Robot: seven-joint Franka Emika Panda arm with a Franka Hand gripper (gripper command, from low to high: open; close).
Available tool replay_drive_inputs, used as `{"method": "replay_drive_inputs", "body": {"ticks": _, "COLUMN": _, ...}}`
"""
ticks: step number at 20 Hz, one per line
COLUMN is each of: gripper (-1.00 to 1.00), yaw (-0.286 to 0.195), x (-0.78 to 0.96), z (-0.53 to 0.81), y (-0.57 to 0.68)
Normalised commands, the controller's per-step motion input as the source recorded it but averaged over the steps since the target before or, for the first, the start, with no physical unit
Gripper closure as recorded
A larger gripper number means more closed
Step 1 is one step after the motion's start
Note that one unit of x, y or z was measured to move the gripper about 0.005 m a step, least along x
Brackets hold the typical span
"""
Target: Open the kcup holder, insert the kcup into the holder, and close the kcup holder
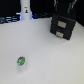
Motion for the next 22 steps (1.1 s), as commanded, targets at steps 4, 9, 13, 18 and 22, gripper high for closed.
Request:
{"method": "replay_drive_inputs", "body": {"ticks": 4, "gripper": -1.00, "yaw": -0.159, "x": -0.24, "z": -0.35, "y": 0.52}}
{"method": "replay_drive_inputs", "body": {"ticks": 9, "gripper": -1.00, "yaw": -0.159, "x": -0.25, "z": -0.38, "y": 0.35}}
{"method": "replay_drive_inputs", "body": {"ticks": 13, "gripper": -1.00, "yaw": -0.154, "x": -0.32, "z": -0.38, "y": 0.17}}
{"method": "replay_drive_inputs", "body": {"ticks": 18, "gripper": -1.00, "yaw": -0.128, "x": -0.31, "z": -0.37, "y": 0.18}}
{"method": "replay_drive_inputs", "body": {"ticks": 22, "gripper": -1.00, "yaw": -0.146, "x": -0.27, "z": -0.38, "y": 0.32}}
